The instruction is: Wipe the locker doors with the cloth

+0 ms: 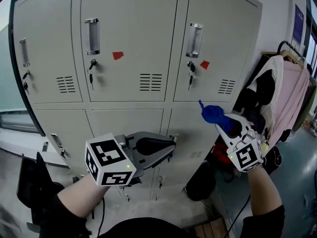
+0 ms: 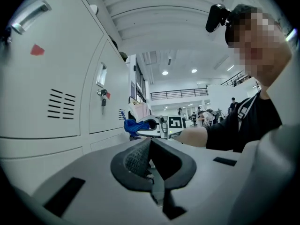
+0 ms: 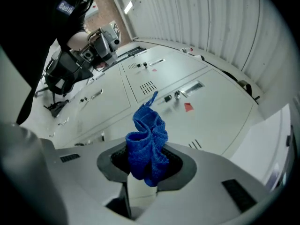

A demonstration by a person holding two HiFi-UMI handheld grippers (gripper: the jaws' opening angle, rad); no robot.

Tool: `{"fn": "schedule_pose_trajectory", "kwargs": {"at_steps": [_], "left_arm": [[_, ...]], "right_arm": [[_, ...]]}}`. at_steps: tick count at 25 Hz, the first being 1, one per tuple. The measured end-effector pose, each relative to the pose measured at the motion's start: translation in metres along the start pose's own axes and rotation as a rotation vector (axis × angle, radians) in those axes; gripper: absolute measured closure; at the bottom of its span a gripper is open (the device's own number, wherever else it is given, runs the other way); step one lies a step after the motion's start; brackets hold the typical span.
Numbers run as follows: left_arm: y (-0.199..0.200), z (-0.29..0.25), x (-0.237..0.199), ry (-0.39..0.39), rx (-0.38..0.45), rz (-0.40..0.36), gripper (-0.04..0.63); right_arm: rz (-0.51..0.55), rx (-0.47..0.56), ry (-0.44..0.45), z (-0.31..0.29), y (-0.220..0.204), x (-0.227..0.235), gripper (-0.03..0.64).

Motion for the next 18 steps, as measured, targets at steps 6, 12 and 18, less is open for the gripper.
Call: {"fn": "schedule_pose_trajectory", "kwargs": {"at_steps": [6,12,18], "left_arm": [[-0.047,0.079,0.053,0.065,-0.01,0.038,0.588],[-0.117,0.154,0.103,0.156,-0.019,0.117,0.588],[-0.161,0.21,0.138,0.24,0.007,0.193,0.588]], "right_arm": [[-0.351,-0.065,0.124,0.029,0.079,-0.143,0.514],[-0.642,-0.114,0.223,0.053,0.164,-0.264,0.514],[-0.808,-0.098,0.341,0.07,0.239,-0.329,0.514]]}}
Point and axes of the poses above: the fingertips, and each gripper's own axes: z backward along the fingers, x to its right, y out of its top, the point moved 3 cm from there along z, backward along the fingers, and after that the axes turned 15 degrees about -y, right-handed, at the moved point
